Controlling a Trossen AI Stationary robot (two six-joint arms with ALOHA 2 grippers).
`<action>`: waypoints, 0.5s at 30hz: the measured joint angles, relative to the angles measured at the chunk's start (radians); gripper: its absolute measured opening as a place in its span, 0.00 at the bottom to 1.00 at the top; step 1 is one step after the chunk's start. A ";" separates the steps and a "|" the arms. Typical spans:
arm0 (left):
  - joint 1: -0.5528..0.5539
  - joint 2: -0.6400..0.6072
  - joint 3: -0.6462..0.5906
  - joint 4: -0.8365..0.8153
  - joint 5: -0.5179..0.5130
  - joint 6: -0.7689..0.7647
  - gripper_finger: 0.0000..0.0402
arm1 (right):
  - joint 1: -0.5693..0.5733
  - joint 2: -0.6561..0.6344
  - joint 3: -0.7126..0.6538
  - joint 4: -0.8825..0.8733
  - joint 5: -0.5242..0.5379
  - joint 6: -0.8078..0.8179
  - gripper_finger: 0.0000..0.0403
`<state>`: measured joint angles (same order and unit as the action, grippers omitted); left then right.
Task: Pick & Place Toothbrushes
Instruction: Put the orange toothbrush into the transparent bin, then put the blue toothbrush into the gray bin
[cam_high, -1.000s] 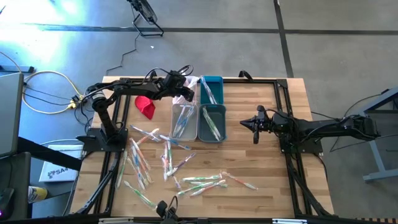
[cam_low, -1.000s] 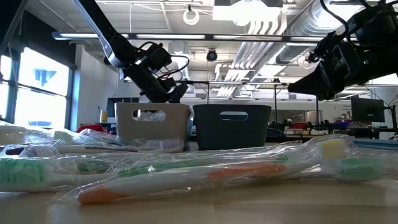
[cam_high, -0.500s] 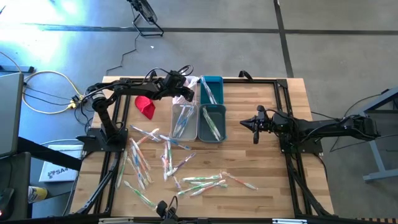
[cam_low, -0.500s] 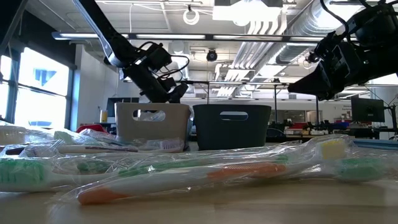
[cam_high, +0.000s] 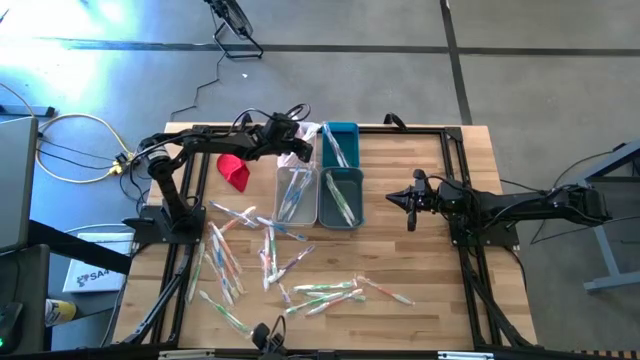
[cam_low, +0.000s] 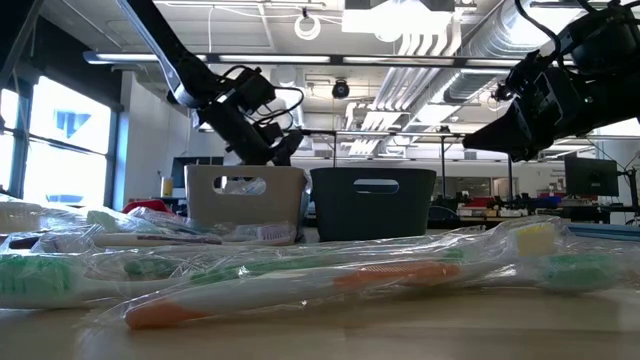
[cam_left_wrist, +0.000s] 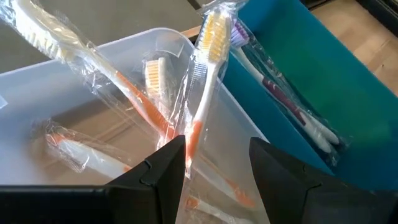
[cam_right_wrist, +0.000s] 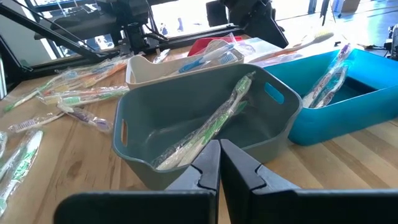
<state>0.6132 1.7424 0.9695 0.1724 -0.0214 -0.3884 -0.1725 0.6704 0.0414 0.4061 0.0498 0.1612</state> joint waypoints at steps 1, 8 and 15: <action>-0.005 -0.006 0.000 -0.001 0.005 0.011 0.44 | 0.000 0.000 0.000 0.000 0.000 0.000 0.01; -0.048 -0.119 0.001 -0.042 0.004 0.078 0.44 | 0.000 0.000 0.000 0.000 0.000 0.000 0.01; -0.128 -0.269 0.000 -0.221 -0.047 0.115 0.44 | 0.000 0.000 0.000 0.000 0.000 0.017 0.01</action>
<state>0.4851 1.4729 0.9699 -0.0490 -0.0687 -0.2733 -0.1722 0.6704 0.0414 0.4065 0.0498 0.1777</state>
